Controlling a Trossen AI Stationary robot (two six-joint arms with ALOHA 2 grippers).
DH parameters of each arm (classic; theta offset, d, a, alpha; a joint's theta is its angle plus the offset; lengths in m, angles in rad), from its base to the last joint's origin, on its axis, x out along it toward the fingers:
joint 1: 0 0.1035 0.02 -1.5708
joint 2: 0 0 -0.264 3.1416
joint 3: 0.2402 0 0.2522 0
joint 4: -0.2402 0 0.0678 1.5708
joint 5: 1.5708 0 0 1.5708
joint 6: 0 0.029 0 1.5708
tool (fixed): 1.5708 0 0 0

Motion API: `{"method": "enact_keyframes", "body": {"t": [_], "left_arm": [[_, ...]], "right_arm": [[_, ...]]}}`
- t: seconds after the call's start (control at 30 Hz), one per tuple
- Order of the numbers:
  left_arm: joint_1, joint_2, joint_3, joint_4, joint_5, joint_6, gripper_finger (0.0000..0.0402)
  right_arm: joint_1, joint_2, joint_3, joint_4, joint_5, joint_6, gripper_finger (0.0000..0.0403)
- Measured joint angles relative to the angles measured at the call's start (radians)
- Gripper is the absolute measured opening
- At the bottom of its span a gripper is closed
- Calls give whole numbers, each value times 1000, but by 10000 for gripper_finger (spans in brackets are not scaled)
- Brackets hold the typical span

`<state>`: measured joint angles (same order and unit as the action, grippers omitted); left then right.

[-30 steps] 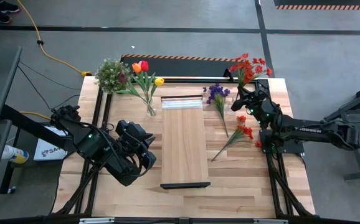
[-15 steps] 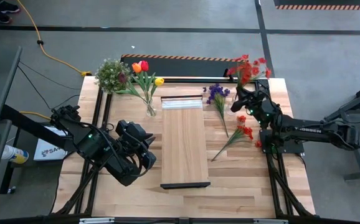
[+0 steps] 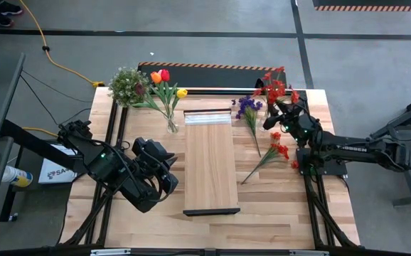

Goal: Pick and place flowers into a vace then onto a shelf
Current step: Put the bottom orange flowers into the right transparent vase, then put the violet flowers into the right transparent vase

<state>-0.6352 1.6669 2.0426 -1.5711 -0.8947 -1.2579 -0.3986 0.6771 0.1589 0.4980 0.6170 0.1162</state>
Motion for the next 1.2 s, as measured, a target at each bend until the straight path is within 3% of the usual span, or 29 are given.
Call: {"method": "enact_keyframes", "body": {"t": [0.33,0.77,1.2], "left_arm": [[0,0,0,0,7,0,101],[0,0,0,0,7,-3,101],[0,0,0,0,7,0,101]], "right_arm": [[0,-56,1,-30,-12,-47,192],[0,-219,11,-269,-31,-96,198],[0,-267,284,-888,-199,-45,206]]}}
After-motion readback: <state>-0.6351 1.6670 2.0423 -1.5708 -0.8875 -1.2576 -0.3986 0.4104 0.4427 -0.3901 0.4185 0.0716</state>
